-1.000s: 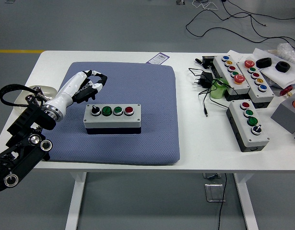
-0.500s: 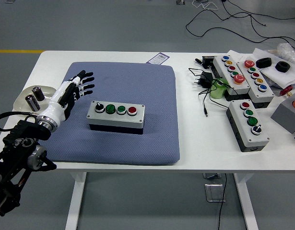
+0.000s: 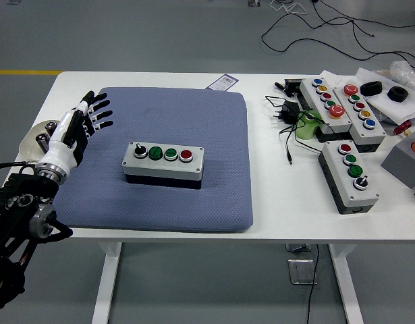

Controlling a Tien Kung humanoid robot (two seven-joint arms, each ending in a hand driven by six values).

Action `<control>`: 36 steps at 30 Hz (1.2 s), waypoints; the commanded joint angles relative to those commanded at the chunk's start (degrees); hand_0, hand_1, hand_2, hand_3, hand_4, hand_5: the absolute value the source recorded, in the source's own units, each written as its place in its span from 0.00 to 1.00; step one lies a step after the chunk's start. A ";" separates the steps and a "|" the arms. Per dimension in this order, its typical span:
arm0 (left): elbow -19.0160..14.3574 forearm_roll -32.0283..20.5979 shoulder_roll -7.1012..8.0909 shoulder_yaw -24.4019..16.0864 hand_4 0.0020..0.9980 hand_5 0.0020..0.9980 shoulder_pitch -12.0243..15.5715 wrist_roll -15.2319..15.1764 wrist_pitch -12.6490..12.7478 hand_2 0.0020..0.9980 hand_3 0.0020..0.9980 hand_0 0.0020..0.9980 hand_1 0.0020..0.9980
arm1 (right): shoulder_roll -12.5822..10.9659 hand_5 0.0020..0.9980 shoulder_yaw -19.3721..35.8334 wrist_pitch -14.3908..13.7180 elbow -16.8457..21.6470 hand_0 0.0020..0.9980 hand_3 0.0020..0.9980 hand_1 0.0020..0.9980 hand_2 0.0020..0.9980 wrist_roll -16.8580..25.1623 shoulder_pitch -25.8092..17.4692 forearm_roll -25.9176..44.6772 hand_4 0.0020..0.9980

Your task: Pick up the button,place it on the desk,press the button,press the button

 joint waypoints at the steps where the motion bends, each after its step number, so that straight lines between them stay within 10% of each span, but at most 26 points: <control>1: 0.00 -0.01 0.00 -0.10 0.63 1.00 0.04 -0.13 0.15 0.85 0.83 0.72 0.80 | 0.00 0.19 0.05 0.00 0.00 0.67 0.64 0.65 0.69 0.01 0.01 -0.06 0.32; 36: -0.60 1.05 -0.66 -3.64 0.63 1.00 1.98 -0.24 -1.07 0.85 0.82 0.76 0.82 | -0.01 0.19 0.69 0.03 0.00 0.67 0.64 0.65 0.69 -0.20 -0.23 -0.73 0.32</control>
